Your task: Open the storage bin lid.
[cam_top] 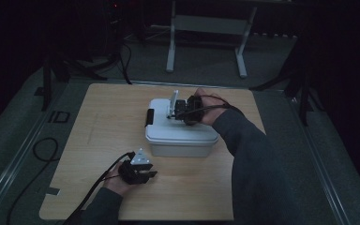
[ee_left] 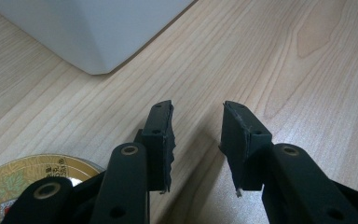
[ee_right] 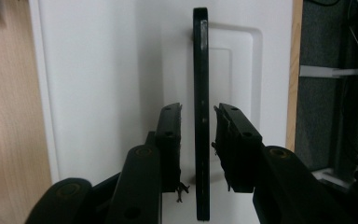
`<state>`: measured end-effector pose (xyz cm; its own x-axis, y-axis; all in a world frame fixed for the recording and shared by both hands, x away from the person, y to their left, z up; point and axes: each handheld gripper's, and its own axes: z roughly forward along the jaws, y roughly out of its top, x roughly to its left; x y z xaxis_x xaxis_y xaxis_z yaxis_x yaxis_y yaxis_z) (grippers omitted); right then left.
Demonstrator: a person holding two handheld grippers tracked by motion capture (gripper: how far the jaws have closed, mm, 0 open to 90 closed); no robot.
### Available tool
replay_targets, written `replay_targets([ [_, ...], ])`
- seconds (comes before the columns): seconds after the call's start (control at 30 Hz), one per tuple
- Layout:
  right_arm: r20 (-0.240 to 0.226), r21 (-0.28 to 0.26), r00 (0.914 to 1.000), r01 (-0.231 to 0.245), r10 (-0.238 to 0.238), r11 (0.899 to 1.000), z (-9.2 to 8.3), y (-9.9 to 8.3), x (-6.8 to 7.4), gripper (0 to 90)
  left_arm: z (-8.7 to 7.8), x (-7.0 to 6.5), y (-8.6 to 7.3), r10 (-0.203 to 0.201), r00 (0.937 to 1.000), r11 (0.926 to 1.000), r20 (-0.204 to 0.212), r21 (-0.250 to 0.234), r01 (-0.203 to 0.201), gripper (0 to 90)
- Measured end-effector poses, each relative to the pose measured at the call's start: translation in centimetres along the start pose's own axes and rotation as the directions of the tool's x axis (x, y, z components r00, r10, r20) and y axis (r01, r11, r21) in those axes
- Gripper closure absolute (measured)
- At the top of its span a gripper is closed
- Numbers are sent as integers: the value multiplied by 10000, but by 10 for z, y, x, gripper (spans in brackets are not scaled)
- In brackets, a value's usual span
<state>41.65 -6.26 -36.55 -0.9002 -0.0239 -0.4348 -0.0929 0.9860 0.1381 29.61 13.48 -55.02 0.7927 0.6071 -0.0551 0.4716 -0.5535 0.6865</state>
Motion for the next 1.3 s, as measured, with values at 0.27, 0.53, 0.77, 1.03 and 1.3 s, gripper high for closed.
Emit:
replay_targets([
  [0.27,-190,320,9998,13,-7,9995,8,5,-3,745,0,0,0,0,10000,10000,6,4,0,635],
  [0.53,-190,311,9998,83,-77,9995,8,8,-11,763,0,0,0,-16,10000,10000,28,3,16,634],
  [0.77,-548,451,9984,145,-120,9989,12,10,-18,804,-1,0,-1,-15,10000,10000,28,7,15,634],
  [1.03,-1057,696,9942,265,-190,9972,16,13,-23,829,-1,0,-1,-39,10000,10000,40,-1,39,634],
  [1.3,-1299,746,9912,369,-269,9965,16,15,-26,834,-1,-1,-1,-28,10000,10000,49,0,28,633],
])
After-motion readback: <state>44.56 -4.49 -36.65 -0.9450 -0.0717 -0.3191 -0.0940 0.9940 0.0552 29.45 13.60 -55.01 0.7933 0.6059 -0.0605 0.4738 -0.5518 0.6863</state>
